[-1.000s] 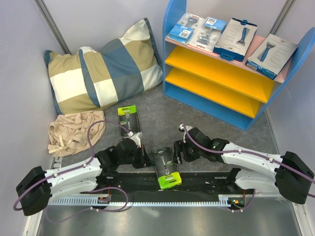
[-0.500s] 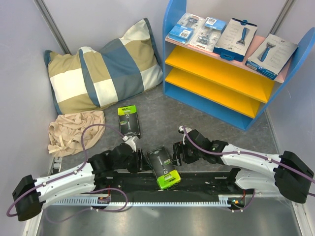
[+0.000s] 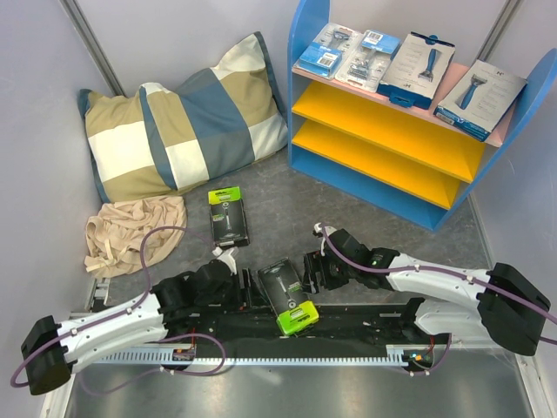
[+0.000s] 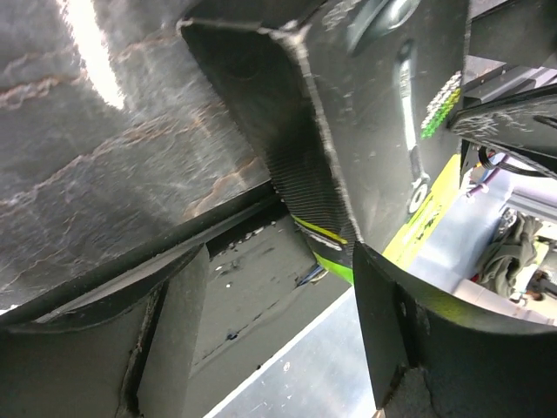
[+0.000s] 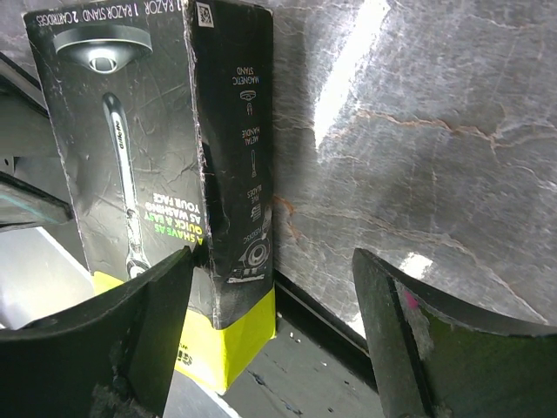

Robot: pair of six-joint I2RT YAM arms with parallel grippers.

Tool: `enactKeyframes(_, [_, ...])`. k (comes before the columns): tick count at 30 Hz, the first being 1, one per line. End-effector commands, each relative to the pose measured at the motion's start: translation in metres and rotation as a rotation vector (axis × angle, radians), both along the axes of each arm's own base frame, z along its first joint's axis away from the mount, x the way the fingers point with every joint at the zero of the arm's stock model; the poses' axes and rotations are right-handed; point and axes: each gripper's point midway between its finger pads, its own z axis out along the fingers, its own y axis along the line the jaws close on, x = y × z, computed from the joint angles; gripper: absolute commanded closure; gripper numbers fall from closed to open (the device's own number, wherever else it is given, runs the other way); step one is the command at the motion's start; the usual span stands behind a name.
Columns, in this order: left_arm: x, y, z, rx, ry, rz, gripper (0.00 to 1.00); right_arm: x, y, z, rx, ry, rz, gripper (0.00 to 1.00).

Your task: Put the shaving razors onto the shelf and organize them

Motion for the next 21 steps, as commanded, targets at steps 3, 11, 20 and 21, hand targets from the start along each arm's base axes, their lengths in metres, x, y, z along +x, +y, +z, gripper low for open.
enactKeyframes(3, [0.005, -0.006, -0.007, -0.077, 0.024, 0.093, 0.27, -0.002, 0.008, -0.001, 0.020, 0.009, 0.026, 0.18])
enactKeyframes(11, [0.014, -0.021, -0.002, -0.137, -0.023, 0.110, 0.27, -0.007, 0.013, -0.002, 0.057, 0.034, 0.036, 0.19])
enactKeyframes(20, [0.008, -0.034, 0.032, -0.247, -0.132, 0.079, 0.28, -0.009, 0.009, -0.010, 0.037, 0.042, 0.027, 0.20])
enactKeyframes(21, [0.005, -0.035, 0.035, -0.256, -0.143, 0.067, 0.28, -0.009, 0.008, -0.011, 0.036, 0.043, 0.027, 0.20])
